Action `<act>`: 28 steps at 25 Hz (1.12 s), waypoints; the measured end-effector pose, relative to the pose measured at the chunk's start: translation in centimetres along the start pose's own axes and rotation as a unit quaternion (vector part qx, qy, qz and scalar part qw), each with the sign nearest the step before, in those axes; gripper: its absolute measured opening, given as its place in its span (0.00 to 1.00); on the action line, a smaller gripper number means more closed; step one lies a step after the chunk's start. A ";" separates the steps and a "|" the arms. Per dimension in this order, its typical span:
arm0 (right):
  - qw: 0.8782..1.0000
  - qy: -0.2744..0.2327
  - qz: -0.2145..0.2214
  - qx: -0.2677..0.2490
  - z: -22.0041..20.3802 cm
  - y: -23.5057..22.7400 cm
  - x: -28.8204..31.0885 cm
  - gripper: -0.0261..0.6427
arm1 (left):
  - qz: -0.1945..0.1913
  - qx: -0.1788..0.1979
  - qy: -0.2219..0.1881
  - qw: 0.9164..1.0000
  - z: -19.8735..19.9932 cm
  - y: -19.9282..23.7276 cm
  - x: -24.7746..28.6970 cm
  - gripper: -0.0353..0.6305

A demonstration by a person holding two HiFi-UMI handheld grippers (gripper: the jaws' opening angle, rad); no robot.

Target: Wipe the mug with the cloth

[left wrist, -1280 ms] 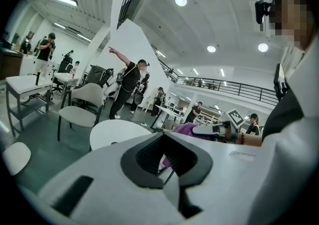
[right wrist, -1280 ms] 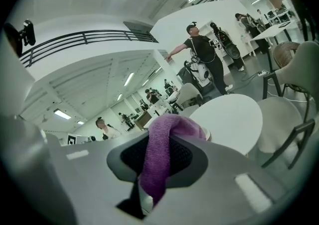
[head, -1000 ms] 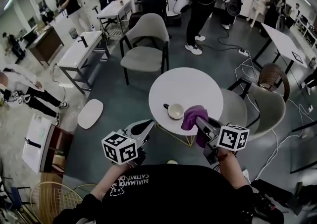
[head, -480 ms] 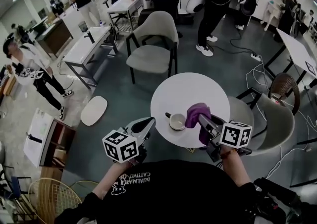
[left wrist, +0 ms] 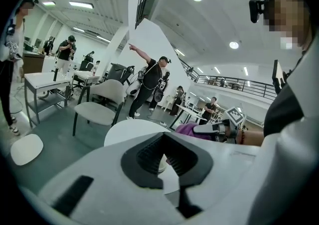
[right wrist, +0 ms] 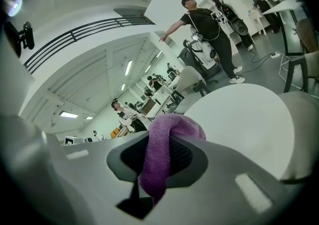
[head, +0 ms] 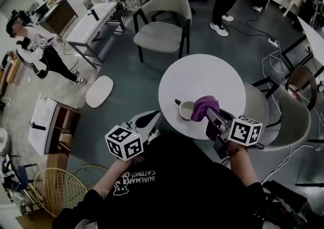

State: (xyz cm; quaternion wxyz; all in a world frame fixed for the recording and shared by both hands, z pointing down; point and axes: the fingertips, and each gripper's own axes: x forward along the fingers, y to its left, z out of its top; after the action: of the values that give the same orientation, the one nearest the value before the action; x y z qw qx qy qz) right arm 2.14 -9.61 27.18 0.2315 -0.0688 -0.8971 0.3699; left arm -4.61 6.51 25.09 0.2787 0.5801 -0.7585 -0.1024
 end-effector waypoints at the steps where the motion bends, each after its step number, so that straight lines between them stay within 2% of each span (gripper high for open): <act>1: 1.000 0.006 -0.003 0.006 -0.3 -0.3 0.3 0.15 | -0.001 -0.004 0.007 1.000 -0.3 0.4 0.3 0.05; 5: 0.999 0.023 -0.017 0.021 -0.9 -1.8 1.6 0.15 | -0.013 -0.017 0.029 0.999 -0.9 1.6 2.4 0.05; 11: 0.997 0.027 -0.041 0.057 -2.7 -3.8 4.6 0.15 | -0.033 -0.002 0.088 0.996 -3.1 4.7 5.8 0.05; 16: 0.992 0.032 -0.080 0.096 -4.9 -5.3 8.2 0.15 | -0.067 0.001 0.140 0.988 -4.6 8.7 7.6 0.05; 20: 0.986 0.000 -0.109 0.127 -4.9 -7.2 10.0 0.15 | -0.104 -0.005 0.166 0.981 -5.6 11.9 9.6 0.05; 22: 0.981 -0.020 -0.126 0.148 -5.0 -7.7 10.6 0.15 | -0.126 0.012 0.191 0.973 -6.3 13.1 10.5 0.05; 24: 0.974 -0.042 -0.145 0.168 -5.3 -7.6 11.0 0.15 | -0.154 0.050 0.224 0.961 -7.0 14.2 11.2 0.05; 28: 0.959 -0.082 -0.190 0.194 -5.7 -7.4 11.1 0.15 | -0.223 0.140 0.271 0.926 -7.6 15.0 13.2 0.11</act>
State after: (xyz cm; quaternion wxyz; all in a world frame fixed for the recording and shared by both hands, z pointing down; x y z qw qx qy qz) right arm -4.70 -8.00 39.89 0.2321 0.1801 -0.8207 0.4901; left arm -15.11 0.02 42.54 0.3594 0.7733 -0.5114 0.1069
